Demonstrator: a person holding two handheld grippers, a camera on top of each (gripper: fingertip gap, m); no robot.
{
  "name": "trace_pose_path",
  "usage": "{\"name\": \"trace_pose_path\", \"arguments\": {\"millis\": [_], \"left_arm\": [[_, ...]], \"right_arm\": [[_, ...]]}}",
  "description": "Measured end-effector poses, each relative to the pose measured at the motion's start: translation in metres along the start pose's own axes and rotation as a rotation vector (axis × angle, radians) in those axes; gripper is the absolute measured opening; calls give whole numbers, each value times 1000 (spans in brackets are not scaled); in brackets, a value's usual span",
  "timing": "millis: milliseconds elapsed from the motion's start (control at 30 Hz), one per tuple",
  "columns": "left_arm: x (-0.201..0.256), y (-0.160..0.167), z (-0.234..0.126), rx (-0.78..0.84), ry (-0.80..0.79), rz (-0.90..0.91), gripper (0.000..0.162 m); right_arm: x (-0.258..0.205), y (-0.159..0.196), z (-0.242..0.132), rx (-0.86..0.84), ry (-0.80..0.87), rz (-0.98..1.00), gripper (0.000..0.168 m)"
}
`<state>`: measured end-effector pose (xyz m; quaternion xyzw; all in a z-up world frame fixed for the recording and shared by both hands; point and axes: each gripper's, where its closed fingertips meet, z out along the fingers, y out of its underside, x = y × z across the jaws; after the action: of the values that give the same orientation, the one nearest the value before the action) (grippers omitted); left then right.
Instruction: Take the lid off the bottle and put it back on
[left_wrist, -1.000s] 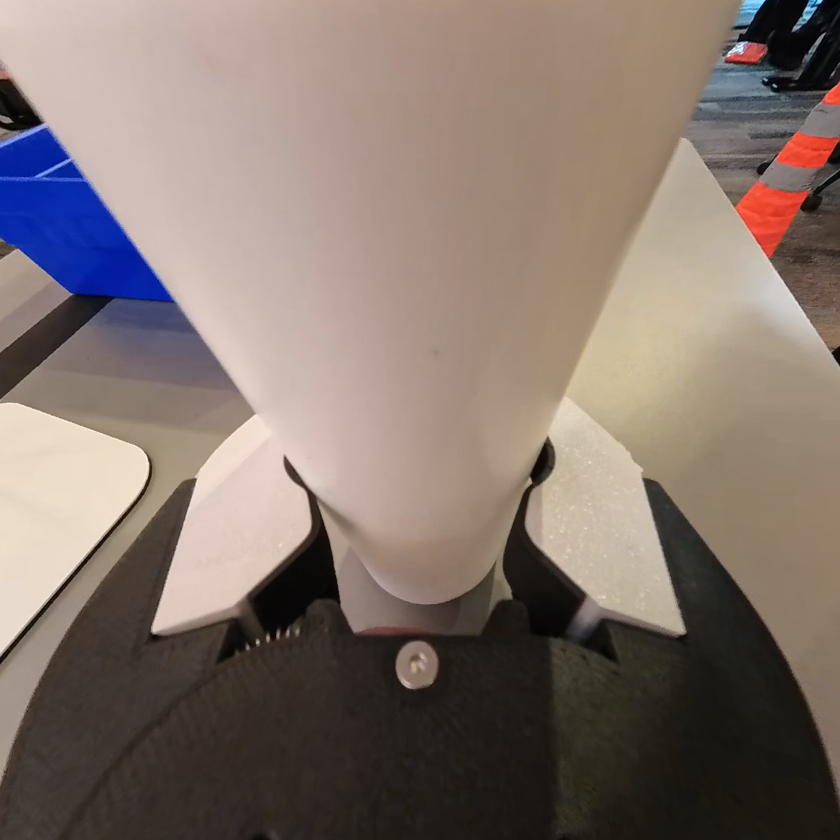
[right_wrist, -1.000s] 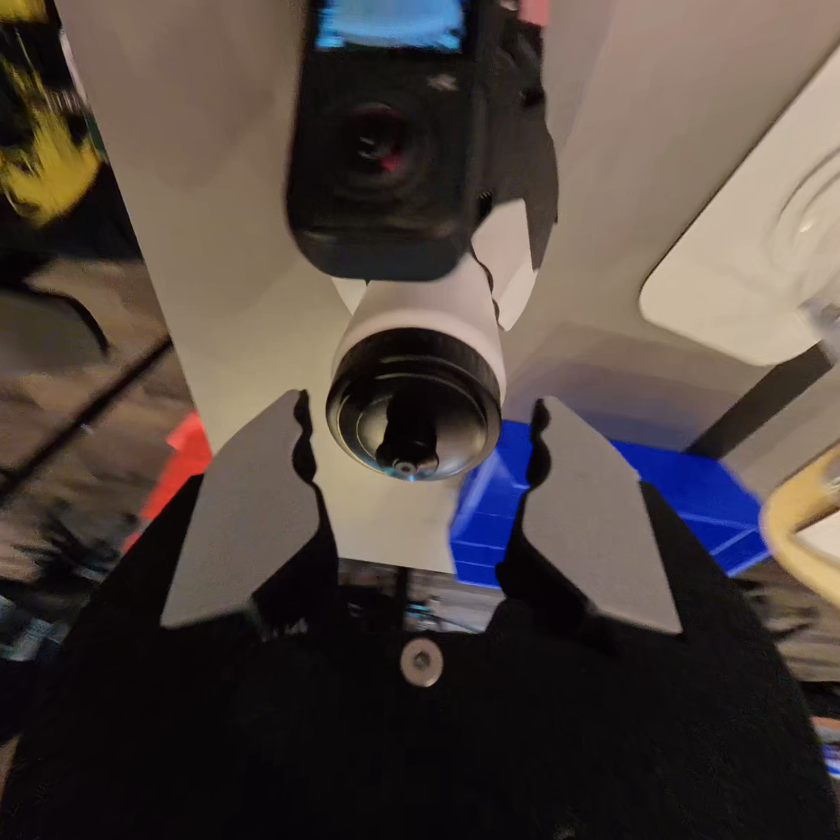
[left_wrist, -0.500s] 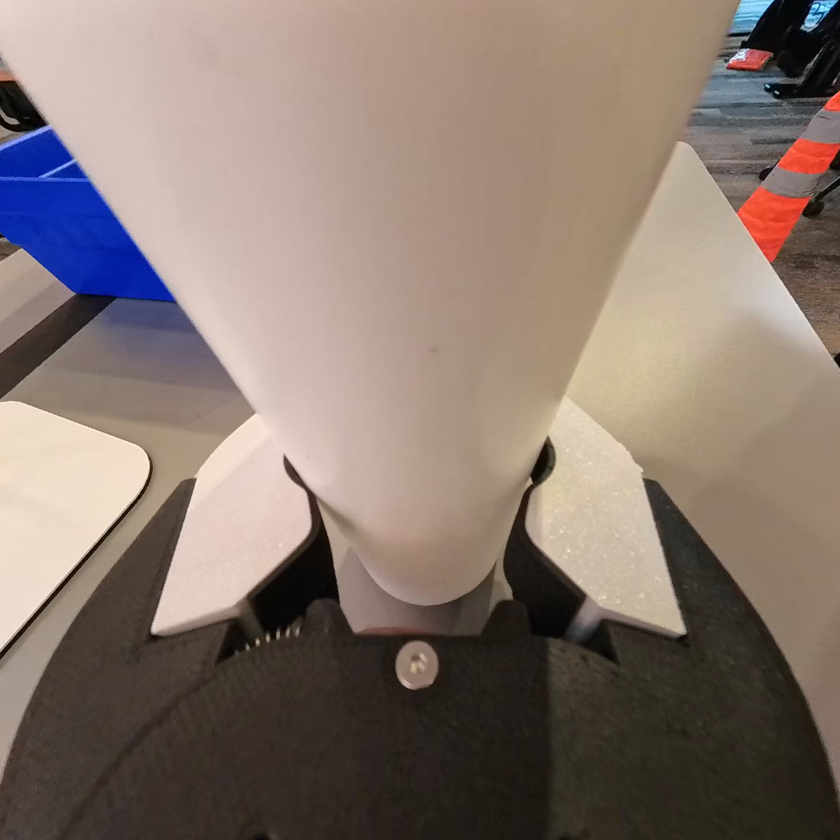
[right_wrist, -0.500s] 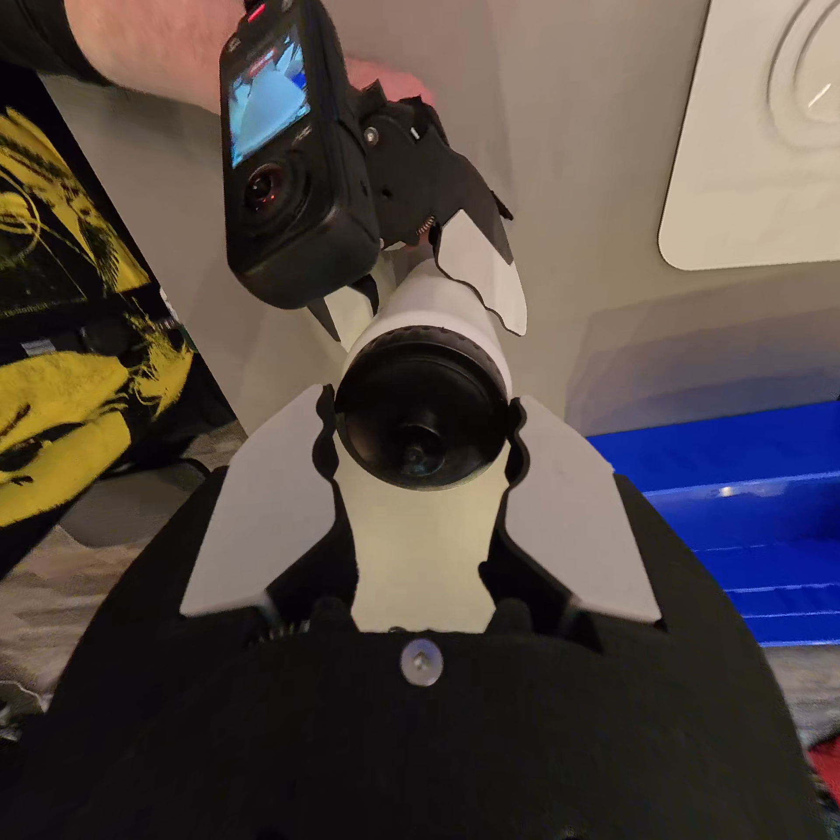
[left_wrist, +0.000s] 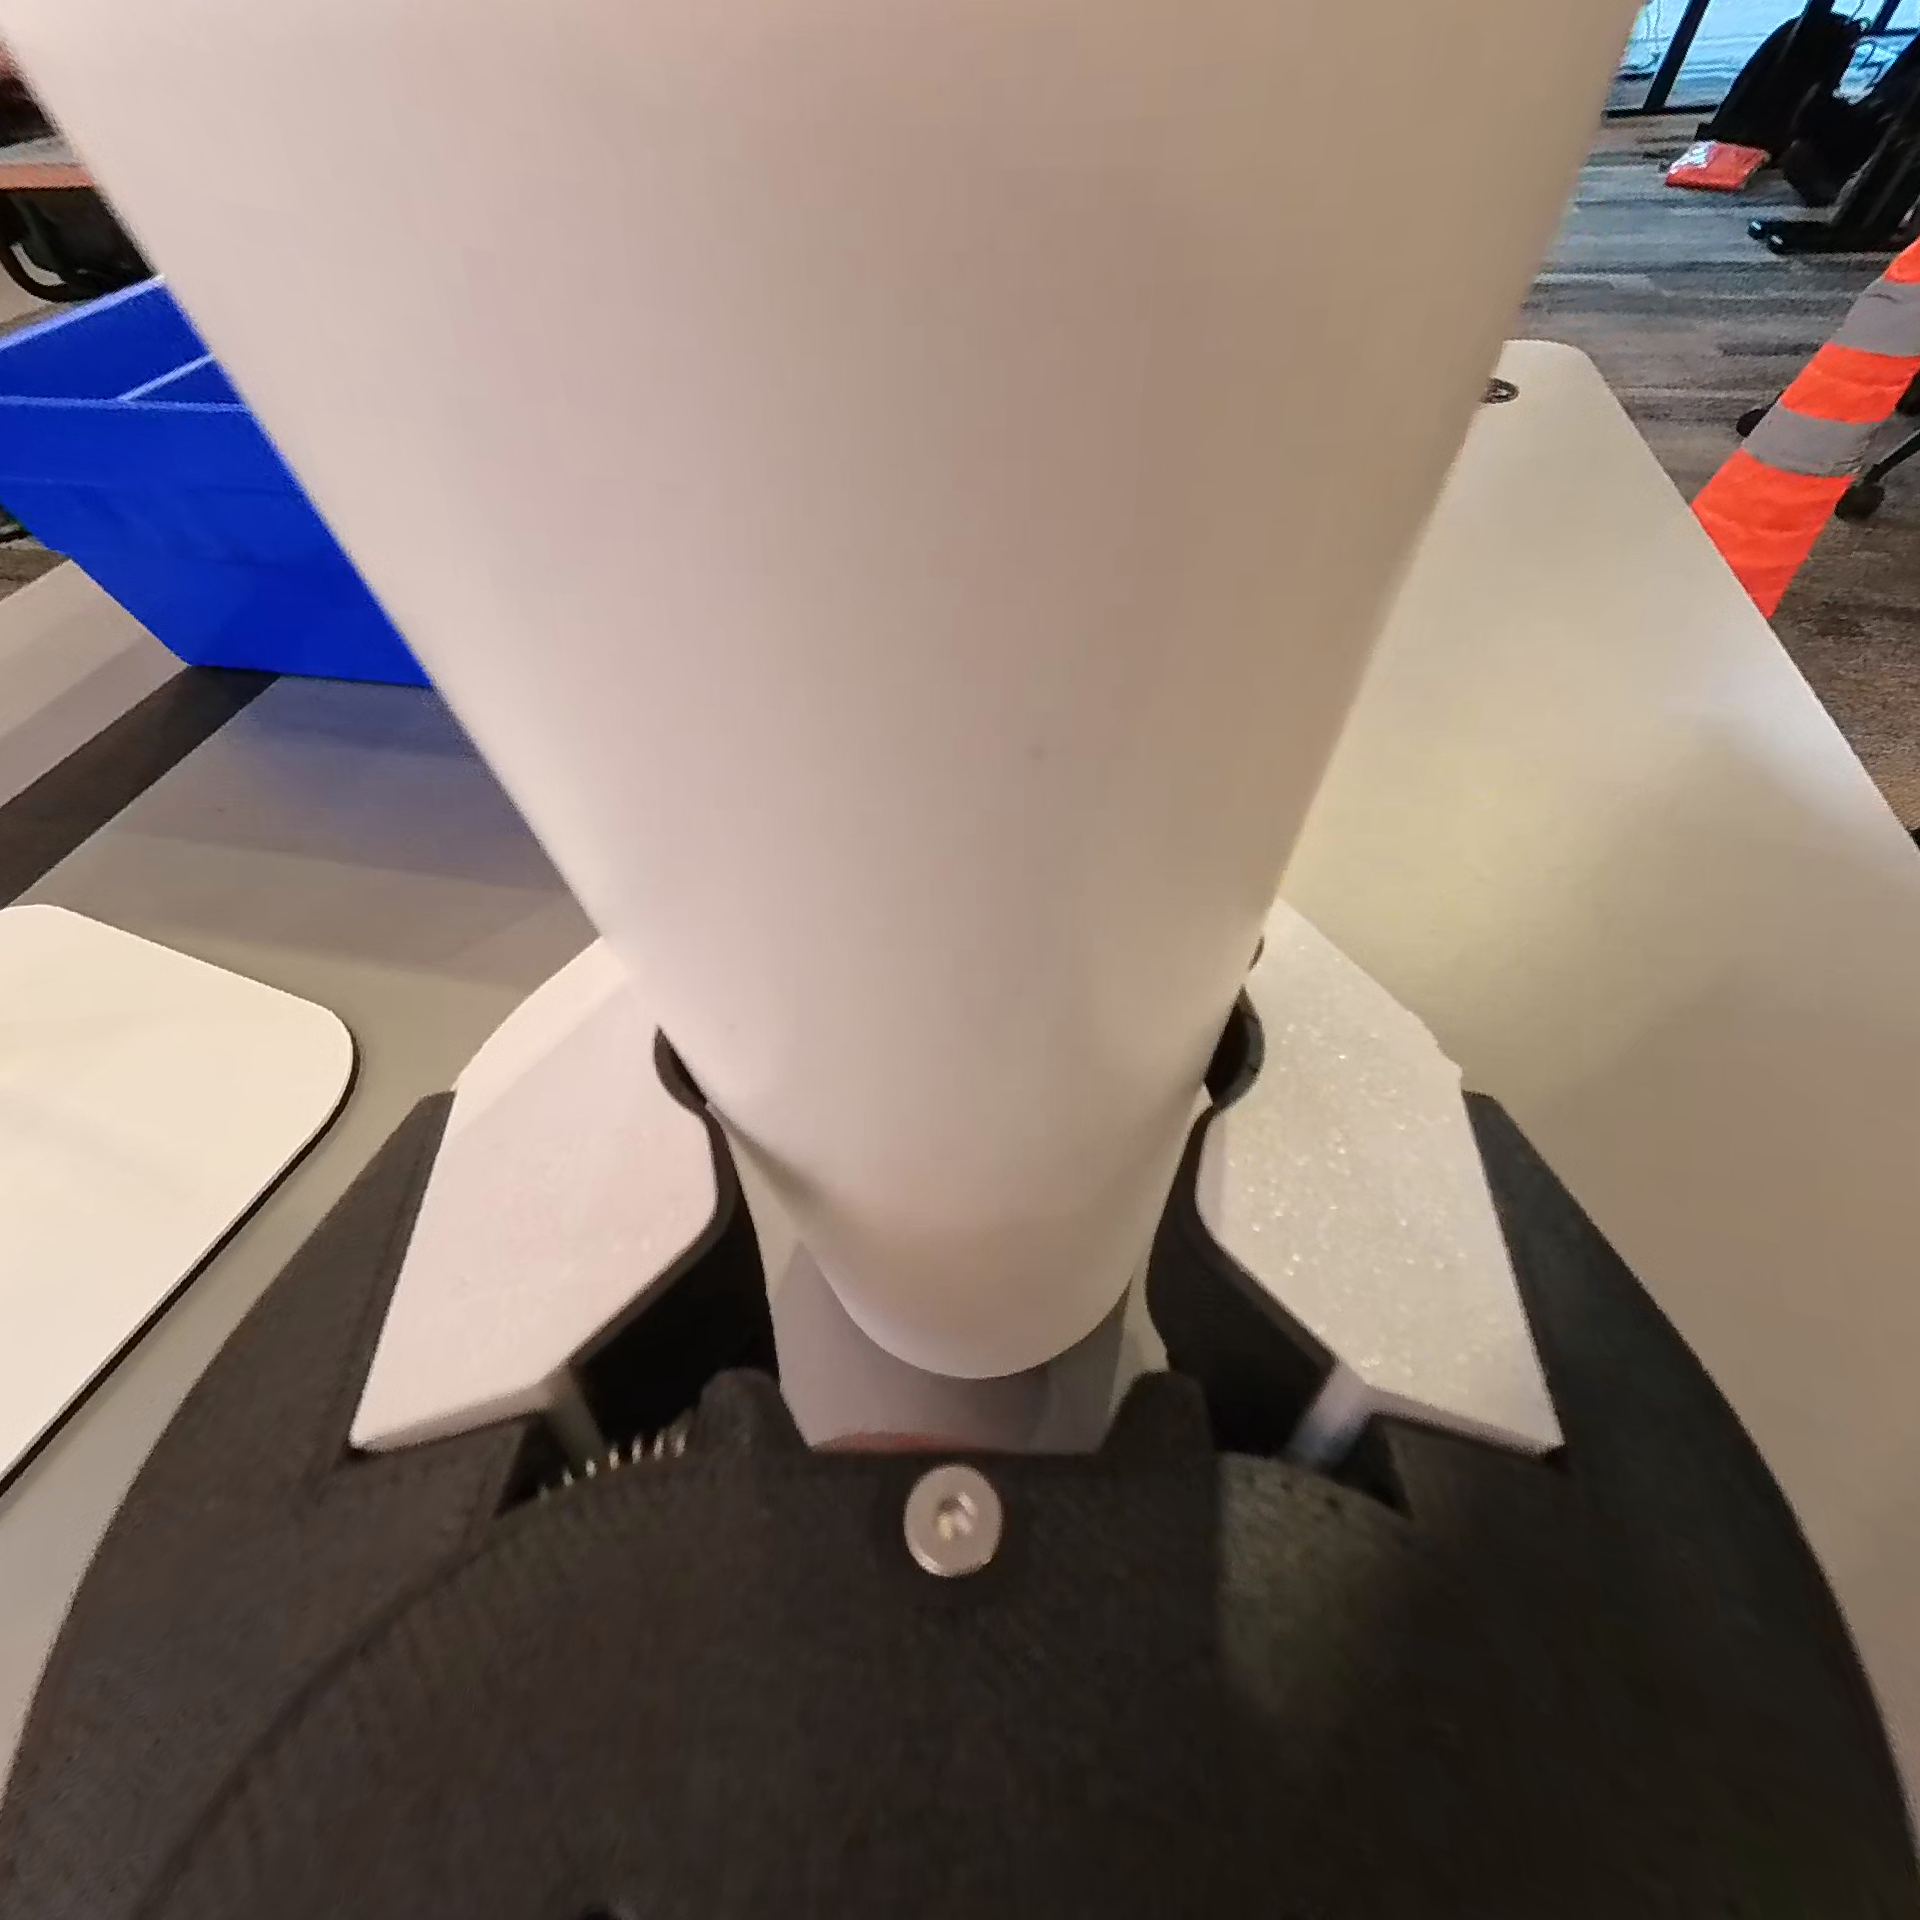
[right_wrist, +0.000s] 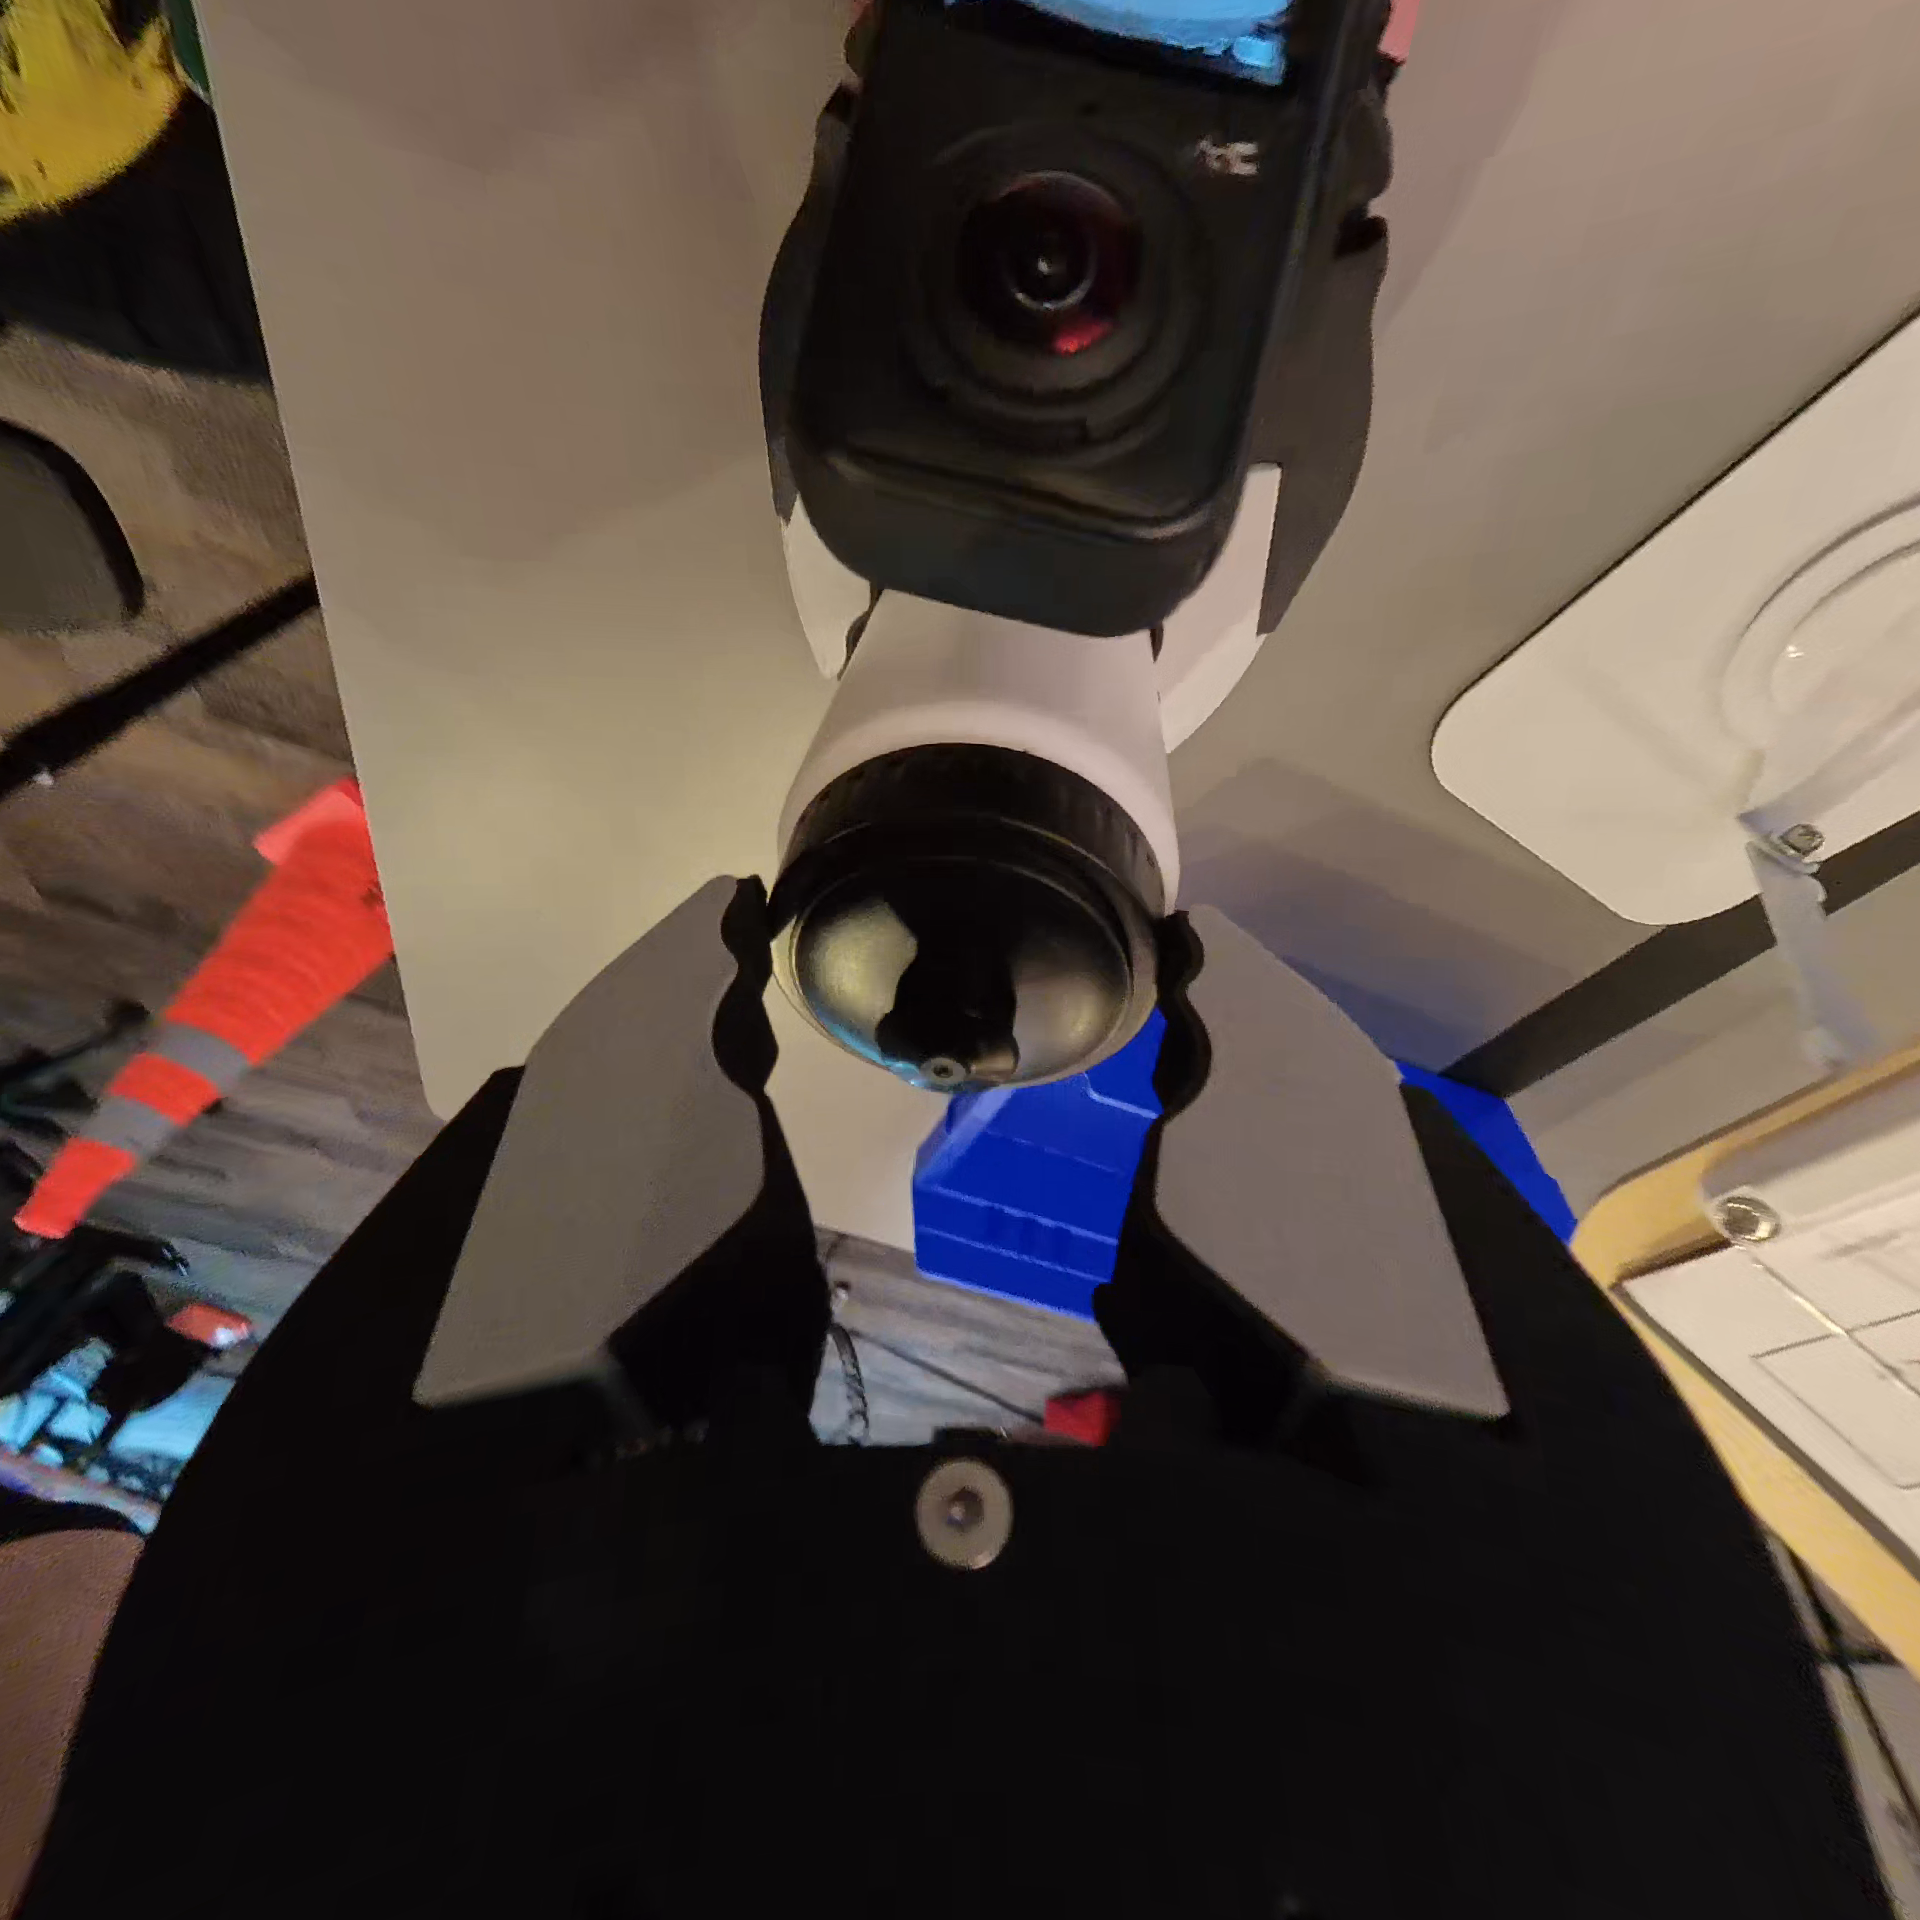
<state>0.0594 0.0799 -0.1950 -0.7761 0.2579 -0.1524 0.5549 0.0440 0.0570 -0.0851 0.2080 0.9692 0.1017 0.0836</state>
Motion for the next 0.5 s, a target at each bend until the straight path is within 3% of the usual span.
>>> {"name": "trace_pose_path", "arguments": {"millis": [133,500], "left_arm": [[0,0,0,2,4,0,96],[1,-4,0,7,16,-45,98]], "right_arm": [[0,1,0,-71,9,-2,73],[0,-3,2,99,42,144,75]]}}
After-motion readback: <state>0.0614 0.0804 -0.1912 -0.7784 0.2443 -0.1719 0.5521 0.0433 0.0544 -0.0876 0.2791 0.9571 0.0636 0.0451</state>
